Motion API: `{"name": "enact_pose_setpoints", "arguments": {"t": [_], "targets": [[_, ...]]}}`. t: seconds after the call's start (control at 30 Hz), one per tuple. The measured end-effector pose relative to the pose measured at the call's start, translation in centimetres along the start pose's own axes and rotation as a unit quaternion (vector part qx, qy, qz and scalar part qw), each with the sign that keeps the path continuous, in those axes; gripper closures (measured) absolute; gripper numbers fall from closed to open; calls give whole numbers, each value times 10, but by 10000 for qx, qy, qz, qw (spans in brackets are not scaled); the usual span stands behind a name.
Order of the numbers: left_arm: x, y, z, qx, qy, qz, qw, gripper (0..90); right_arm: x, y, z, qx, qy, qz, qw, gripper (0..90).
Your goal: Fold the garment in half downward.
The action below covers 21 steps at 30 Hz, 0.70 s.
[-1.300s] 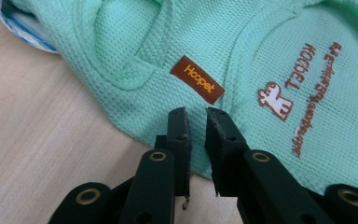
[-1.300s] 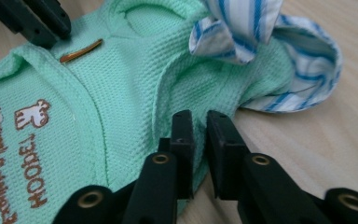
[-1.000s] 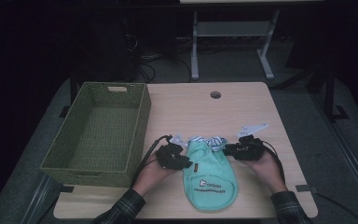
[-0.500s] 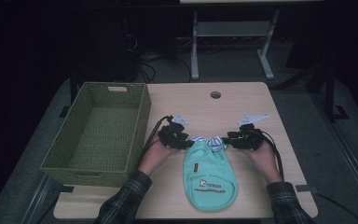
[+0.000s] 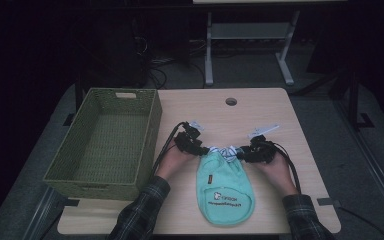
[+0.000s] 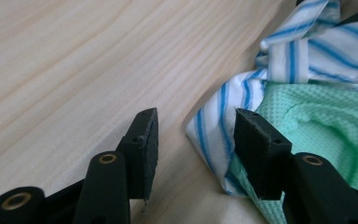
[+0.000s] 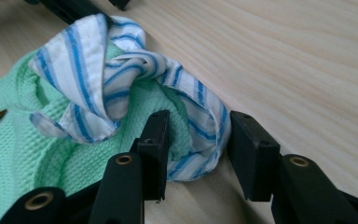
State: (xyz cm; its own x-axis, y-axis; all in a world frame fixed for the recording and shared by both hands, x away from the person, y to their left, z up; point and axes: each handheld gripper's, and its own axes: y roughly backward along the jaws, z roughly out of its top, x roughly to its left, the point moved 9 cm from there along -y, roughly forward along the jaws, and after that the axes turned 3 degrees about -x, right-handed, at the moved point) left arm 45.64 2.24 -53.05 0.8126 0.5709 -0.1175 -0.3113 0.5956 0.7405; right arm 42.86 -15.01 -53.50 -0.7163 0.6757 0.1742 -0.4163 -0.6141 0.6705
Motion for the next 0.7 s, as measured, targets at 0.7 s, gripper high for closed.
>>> {"name": "enact_pose_setpoints", "arguments": {"t": [0.7], "targets": [[-9, 14, 12, -5, -412, 203, 9989, 857, 6, 14, 18, -221, 267, -36, 9994, 851]]}}
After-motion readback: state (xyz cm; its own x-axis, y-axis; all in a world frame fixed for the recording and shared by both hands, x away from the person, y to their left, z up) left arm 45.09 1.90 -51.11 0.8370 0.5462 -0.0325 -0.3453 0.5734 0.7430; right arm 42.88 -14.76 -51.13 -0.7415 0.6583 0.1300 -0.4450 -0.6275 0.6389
